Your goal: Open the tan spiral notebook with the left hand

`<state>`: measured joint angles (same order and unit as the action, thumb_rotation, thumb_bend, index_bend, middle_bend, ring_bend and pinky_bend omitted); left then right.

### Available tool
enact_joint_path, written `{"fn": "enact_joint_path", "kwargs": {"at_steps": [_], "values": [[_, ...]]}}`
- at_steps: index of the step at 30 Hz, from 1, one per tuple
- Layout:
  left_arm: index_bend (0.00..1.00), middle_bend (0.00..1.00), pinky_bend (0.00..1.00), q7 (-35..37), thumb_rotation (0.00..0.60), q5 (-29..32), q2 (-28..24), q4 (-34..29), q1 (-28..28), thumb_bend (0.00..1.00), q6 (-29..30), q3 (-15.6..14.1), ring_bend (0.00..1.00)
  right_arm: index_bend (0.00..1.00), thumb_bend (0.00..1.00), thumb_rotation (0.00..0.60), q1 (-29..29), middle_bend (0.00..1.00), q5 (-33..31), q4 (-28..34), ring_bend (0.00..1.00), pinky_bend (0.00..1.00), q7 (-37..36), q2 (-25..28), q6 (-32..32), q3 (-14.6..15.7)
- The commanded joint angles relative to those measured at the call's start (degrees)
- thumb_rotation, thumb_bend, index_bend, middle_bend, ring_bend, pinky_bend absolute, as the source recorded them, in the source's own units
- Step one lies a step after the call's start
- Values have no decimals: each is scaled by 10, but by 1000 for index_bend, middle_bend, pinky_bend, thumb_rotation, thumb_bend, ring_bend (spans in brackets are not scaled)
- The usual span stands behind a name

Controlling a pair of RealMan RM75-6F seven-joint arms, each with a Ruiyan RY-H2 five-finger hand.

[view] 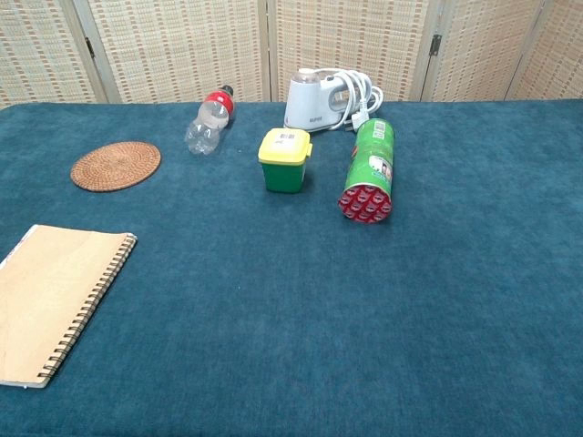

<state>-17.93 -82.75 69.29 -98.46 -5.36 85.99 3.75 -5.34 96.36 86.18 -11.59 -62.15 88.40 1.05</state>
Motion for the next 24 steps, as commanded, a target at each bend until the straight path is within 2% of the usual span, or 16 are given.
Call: {"fn": "enact_joint_path", "kwargs": {"at_steps": [1, 13, 15, 20, 24], "values": [[118, 43, 162, 1, 600, 0, 0, 1, -1, 391, -1, 0, 26, 19, 265, 600, -1, 100, 2, 3, 50, 114, 2, 1, 0, -1], [143, 43, 162, 30, 600, -21, -8, 19, -8, 385, -7, -4, 26, 19, 265, 600, 1, 100, 8, 5, 50, 114, 0, 7, 9, 1], [150, 43, 162, 41, 600, -29, -10, 29, -14, 350, -13, -5, 26, 19, 265, 600, 2, 100, 10, 6, 50, 114, 0, 9, 14, 0], [182, 43, 162, 105, 600, -76, -13, 90, -44, 175, -42, -14, 26, 19, 264, 600, 7, 99, 14, 10, 50, 114, -1, 15, 24, 0], [200, 43, 162, 183, 600, -116, -6, 166, -75, 158, -66, -25, 26, 19, 265, 600, 9, 99, 17, 10, 50, 114, -2, 16, 29, 2]]}}
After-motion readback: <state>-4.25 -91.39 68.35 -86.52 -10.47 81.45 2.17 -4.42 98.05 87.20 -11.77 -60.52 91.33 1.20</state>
